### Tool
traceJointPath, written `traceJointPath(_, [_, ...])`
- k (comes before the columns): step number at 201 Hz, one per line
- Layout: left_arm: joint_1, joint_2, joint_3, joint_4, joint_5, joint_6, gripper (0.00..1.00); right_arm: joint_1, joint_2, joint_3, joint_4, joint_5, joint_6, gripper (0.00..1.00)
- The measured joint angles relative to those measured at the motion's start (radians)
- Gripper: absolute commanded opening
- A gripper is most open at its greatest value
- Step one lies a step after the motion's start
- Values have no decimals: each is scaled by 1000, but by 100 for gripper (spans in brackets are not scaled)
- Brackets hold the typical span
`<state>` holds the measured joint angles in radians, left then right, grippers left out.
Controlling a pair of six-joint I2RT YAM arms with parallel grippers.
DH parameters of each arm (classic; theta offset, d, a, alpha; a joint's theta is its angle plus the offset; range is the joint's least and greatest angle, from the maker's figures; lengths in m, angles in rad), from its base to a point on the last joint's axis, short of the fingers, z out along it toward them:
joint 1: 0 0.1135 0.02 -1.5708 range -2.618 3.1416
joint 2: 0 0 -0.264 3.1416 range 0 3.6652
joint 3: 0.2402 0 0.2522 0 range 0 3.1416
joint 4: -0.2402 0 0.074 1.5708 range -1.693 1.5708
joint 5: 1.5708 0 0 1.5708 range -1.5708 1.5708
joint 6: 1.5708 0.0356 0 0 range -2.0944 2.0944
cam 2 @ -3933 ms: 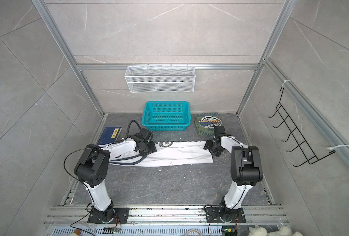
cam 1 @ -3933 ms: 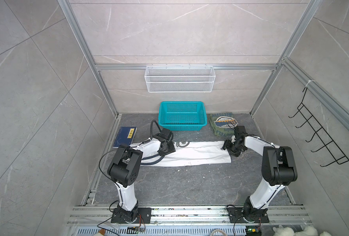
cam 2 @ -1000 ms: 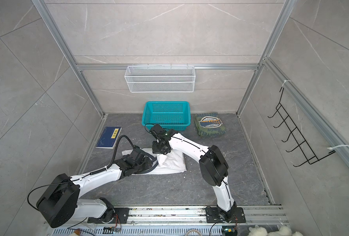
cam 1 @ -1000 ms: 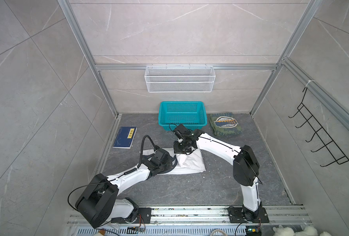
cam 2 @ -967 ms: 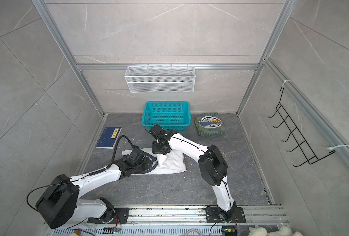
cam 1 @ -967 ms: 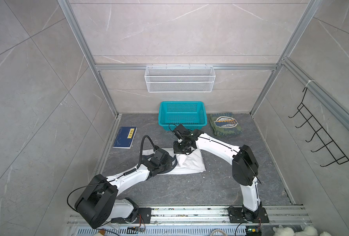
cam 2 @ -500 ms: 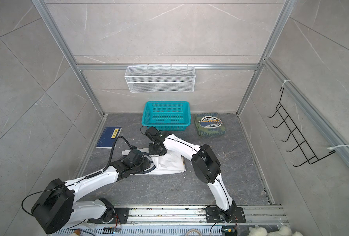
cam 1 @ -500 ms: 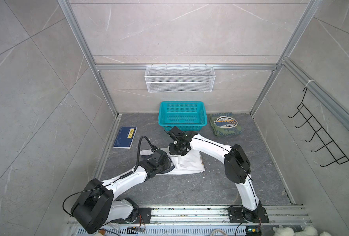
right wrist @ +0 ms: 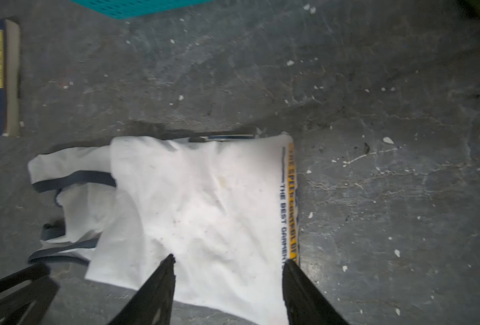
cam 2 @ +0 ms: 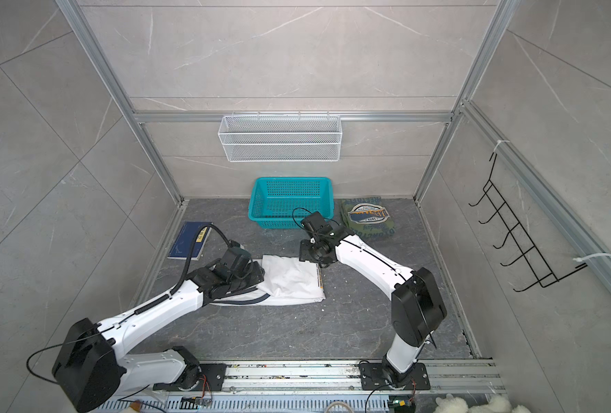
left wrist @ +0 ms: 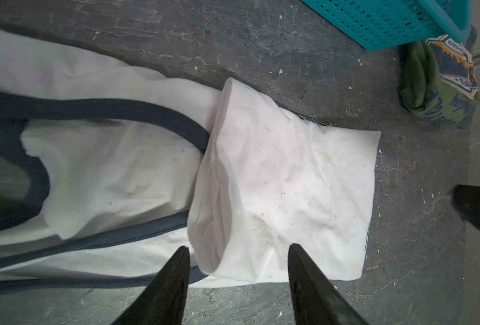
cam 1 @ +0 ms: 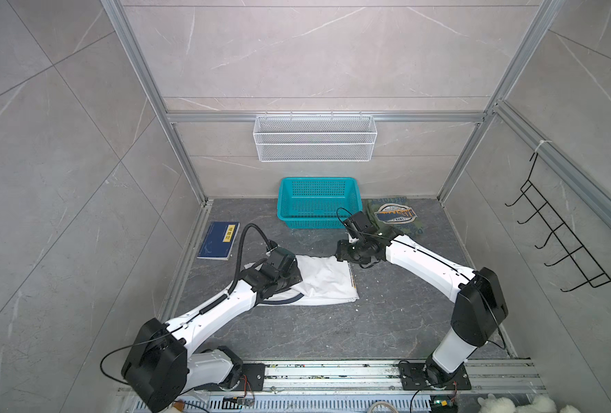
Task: Fold and stack tank tops
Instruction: Fold the tank top at the center of the table, then smooth out the tank top at the center of the table.
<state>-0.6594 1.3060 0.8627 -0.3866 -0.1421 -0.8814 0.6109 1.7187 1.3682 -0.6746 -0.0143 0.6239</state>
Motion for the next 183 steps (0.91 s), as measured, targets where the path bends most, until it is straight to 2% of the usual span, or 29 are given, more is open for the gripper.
traceJointPath(35, [-2,172,56,-13,3,-4,61,-8,46,-56,24,-15,-16,66])
traceJointPath(62, [-2,177,10,-32,-3,-19,62,-8,56,-85,60,-31,-19,66])
traceJointPath(79, [-2,177,-10,-32,14,-31,59,-8,60,-110,77,-37,-19,66])
traceJointPath(91, [-2,177,-24,-24,26,-38,53,-8,62,-122,82,-41,-19,66])
traceJointPath(123, [-2,178,-58,0,68,-62,24,-10,74,-144,103,-42,-19,66])
traceJointPath(152, [-20,150,-59,-1,72,-69,5,-18,75,-167,107,-42,-19,66])
traceJointPath(167, [-36,116,-54,-13,68,-69,0,-27,75,-168,108,-42,-19,66])
traceJointPath(183, [-54,67,-47,-28,63,-73,0,-36,75,-168,109,-42,-23,66])
